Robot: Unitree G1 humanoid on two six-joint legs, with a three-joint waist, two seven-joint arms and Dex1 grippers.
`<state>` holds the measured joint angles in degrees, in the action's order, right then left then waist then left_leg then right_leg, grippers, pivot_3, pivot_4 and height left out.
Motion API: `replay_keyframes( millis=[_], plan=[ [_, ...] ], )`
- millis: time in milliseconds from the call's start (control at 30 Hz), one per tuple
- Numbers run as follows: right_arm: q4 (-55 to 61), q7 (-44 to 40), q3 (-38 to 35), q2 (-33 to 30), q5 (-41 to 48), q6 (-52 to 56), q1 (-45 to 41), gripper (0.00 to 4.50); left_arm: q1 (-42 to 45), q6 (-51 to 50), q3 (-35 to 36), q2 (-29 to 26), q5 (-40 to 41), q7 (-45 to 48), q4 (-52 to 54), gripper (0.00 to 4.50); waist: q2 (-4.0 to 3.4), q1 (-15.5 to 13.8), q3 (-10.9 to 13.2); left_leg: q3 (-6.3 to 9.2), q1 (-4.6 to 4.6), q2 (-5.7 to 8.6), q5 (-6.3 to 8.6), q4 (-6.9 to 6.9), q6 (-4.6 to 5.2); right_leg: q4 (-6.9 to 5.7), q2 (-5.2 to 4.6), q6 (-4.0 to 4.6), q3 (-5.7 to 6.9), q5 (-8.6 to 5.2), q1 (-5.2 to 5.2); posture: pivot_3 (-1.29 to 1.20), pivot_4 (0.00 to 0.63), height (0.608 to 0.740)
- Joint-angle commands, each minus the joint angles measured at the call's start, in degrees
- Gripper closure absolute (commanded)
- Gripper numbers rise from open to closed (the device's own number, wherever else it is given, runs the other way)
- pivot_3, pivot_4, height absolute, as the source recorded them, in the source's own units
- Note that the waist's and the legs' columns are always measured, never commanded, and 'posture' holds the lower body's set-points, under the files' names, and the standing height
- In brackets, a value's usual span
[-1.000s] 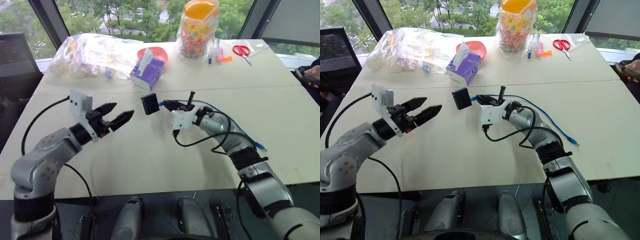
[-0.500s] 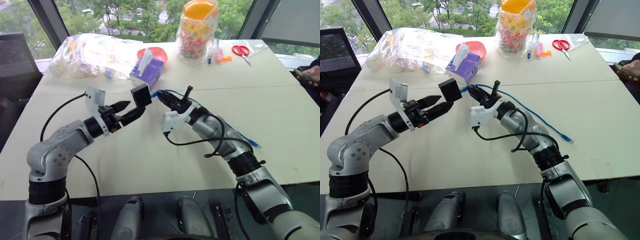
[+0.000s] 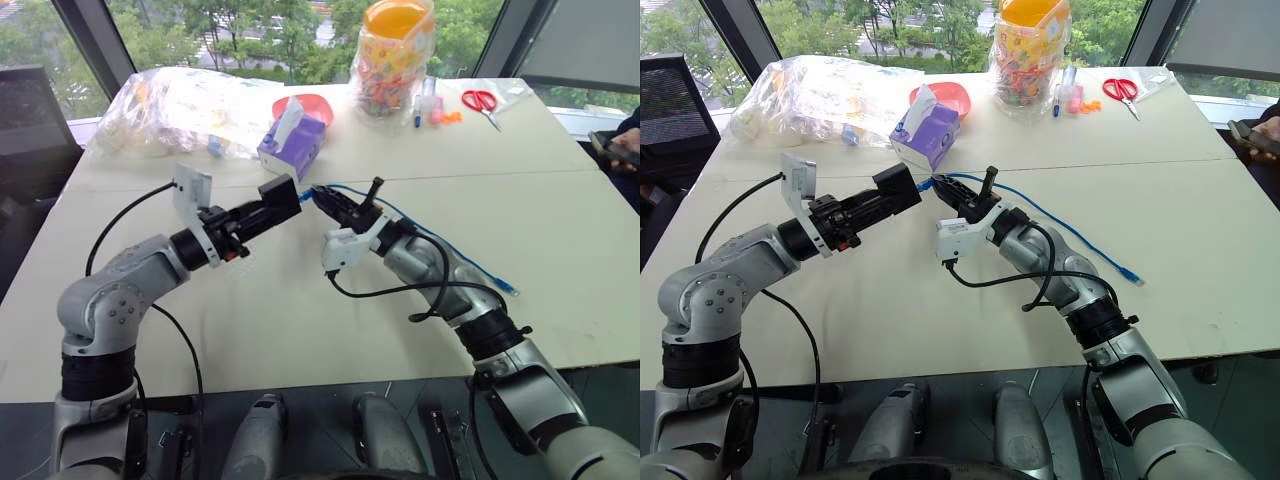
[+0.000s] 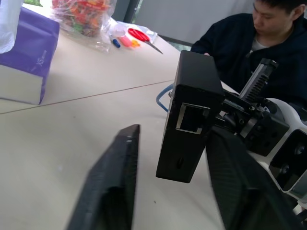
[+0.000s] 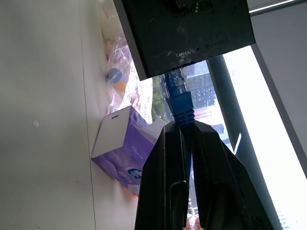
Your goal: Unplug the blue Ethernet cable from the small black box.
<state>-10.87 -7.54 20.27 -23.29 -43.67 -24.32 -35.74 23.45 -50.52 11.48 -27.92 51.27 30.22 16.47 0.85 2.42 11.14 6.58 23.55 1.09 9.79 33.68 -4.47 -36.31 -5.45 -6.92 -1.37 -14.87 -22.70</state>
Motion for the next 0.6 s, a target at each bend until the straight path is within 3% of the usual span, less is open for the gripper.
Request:
replay_keyframes(
  millis=[33,267,400,467,600],
  plan=[
    [4.1,-0.2,0.0,0.0,1.3,-1.1,0.1,4.50,0.7,1.3,-0.2,0.2,-0.7,0.2,0.3,4.05,0.01,0.0,0.0,0.00,0.00,0.00,0.00,0.00,0.00,0.00,0.00,0.00,0.00,0.00,0.00,0.00,0.150,0.726],
    [3.9,-2.0,0.1,-0.5,3.7,-2.8,0.2,4.50,0.0,1.3,-0.5,-0.1,-1.5,0.5,0.3,4.05,0.01,0.0,0.0,0.01,0.00,0.00,0.00,0.00,0.00,0.01,0.00,0.00,0.00,0.00,0.00,0.00,0.150,0.726],
    [2.4,-5.0,-0.5,-0.3,7.7,-2.6,-0.8,3.02,-0.6,1.1,-0.7,-1.1,-1.5,2.1,0.7,4.05,0.01,0.1,0.0,0.00,0.00,0.00,0.00,-0.01,0.00,0.01,0.00,0.00,0.00,0.00,-0.01,0.00,0.150,0.726],
    [1.3,-14.7,-0.8,0.1,17.8,-0.1,-1.0,2.05,-1.7,1.9,-0.9,-3.0,-2.4,4.6,1.4,4.05,0.01,0.2,0.0,0.00,0.00,-0.01,0.00,-0.02,0.00,0.01,0.00,0.00,0.00,0.00,-0.01,0.00,0.150,0.726],
    [2.7,-39.0,-2.7,-3.6,39.4,9.1,-3.2,2.05,-4.4,1.1,0.7,-8.5,-0.5,11.8,1.6,4.05,0.01,0.1,0.0,0.01,0.00,-0.02,0.00,-0.02,0.01,0.04,0.00,0.00,0.01,0.00,0.02,0.00,0.150,0.726]
  ],
)
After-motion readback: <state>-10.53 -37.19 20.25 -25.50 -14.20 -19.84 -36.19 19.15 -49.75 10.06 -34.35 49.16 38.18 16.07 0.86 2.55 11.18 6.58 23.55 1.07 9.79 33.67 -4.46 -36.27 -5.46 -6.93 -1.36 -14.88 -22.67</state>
